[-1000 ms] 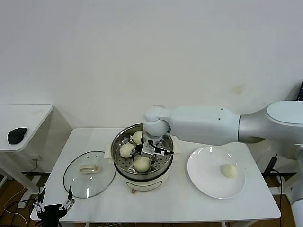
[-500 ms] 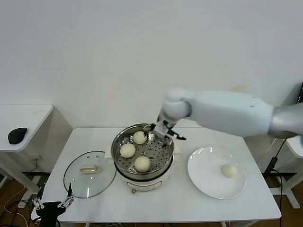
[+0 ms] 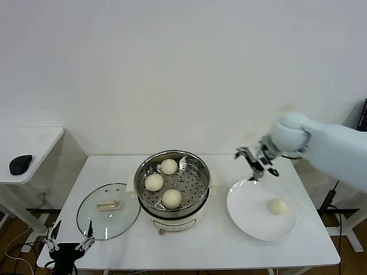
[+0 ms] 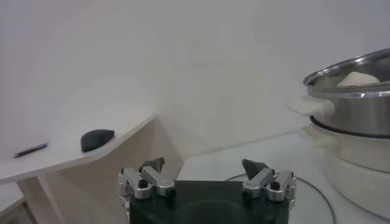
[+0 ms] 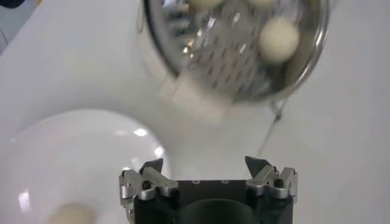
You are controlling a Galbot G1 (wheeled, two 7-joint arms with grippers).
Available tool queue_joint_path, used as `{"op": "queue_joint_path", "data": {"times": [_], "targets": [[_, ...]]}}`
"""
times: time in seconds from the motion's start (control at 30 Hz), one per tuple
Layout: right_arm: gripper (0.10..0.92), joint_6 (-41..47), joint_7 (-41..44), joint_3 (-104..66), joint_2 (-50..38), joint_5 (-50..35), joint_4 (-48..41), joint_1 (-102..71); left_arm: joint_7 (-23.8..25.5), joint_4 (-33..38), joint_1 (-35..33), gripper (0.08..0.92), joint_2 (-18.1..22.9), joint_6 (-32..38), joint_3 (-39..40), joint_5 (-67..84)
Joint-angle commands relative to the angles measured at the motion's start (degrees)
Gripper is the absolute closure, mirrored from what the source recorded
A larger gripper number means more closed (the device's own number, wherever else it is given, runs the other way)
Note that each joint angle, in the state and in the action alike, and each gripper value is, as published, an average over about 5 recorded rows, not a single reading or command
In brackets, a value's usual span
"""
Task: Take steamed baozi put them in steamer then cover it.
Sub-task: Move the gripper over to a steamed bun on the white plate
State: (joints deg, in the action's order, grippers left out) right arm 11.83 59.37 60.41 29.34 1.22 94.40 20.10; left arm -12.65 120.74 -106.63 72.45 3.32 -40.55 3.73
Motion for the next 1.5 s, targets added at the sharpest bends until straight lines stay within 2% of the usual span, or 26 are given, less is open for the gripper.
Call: {"op": "queue_joint_path", "data": {"times": [0.03, 0.3, 0.53, 1.07, 1.5], "targets": [[0.203, 0.28, 1.16, -22.54, -14.18, 7.92, 1.54, -27.87, 0.24, 0.05, -0.09, 0.177, -0.16, 0.26, 1.82, -0.62], [0.203, -5.42, 4.49, -28.35, -8.06, 13.77, -7.72, -31.99, 0.35, 0.10, -0.40, 0.177, 0.88, 0.40, 1.93, -1.13], [0.203, -6.03, 4.29, -29.40, -2.02, 17.11, -14.15, -33.02, 0.71, -0.36, -1.45, 0.177, 1.48, 1.60, 0.67, -1.10], [0.203, -2.84, 1.27, -31.96, 5.34, 19.78, -19.83, -37.22, 1.23, 0.65, -2.78, 0.177, 1.62, 1.70, -1.86, -1.04], [0.219, -0.27, 1.24, -31.57, 5.77, 19.47, -20.11, -37.31, 1.28, 0.03, -2.42, 0.177, 1.59, 1.70, -1.39, -1.14]]}}
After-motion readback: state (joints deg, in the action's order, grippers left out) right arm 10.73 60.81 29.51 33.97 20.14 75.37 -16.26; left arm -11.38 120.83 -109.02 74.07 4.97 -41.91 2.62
